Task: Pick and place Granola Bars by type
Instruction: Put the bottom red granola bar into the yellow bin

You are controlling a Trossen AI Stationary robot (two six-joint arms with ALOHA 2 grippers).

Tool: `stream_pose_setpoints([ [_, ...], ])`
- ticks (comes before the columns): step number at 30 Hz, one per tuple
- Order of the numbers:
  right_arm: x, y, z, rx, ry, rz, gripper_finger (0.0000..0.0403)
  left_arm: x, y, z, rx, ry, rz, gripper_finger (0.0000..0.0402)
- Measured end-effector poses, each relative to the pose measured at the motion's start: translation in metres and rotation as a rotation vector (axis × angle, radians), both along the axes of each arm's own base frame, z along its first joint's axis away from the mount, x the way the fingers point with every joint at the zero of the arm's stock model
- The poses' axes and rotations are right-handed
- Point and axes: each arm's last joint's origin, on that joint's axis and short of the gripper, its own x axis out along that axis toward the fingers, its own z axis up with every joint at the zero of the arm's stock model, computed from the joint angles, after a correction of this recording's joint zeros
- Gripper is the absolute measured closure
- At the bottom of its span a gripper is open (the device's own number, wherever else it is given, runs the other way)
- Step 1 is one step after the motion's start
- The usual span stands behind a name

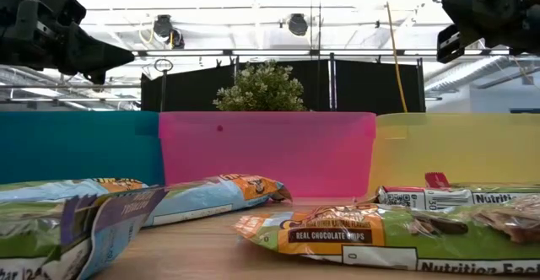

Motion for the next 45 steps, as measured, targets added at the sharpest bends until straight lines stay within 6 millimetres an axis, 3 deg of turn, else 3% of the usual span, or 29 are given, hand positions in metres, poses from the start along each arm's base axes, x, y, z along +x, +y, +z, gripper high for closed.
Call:
stream_pose_setpoints([
  [24,-0.001,0.0,0.002,-0.015,-0.027,-0.003,0.0403,0.0,0.0,0.0,-0.001,-0.001,-0.004,0.036],
  [33,-0.008,-0.002,0.023,-0.041,-0.261,-0.13,0.0403,-0.001,0.003,0.007,0.049,-0.065,0.097,0.036],
  [37,-0.003,-0.005,0.018,-0.042,-0.142,-0.191,0.0403,-0.001,0.003,0.01,0.054,-0.098,0.095,0.036],
  [41,0.003,-0.005,0.041,-0.03,-0.041,-0.196,0.0403,-0.001,0.003,0.01,0.079,-0.096,0.101,0.036],
  [45,0.022,-0.005,0.058,-0.042,0.12,-0.176,0.0403,-0.001,0.003,0.01,0.085,-0.095,0.101,0.036],
])
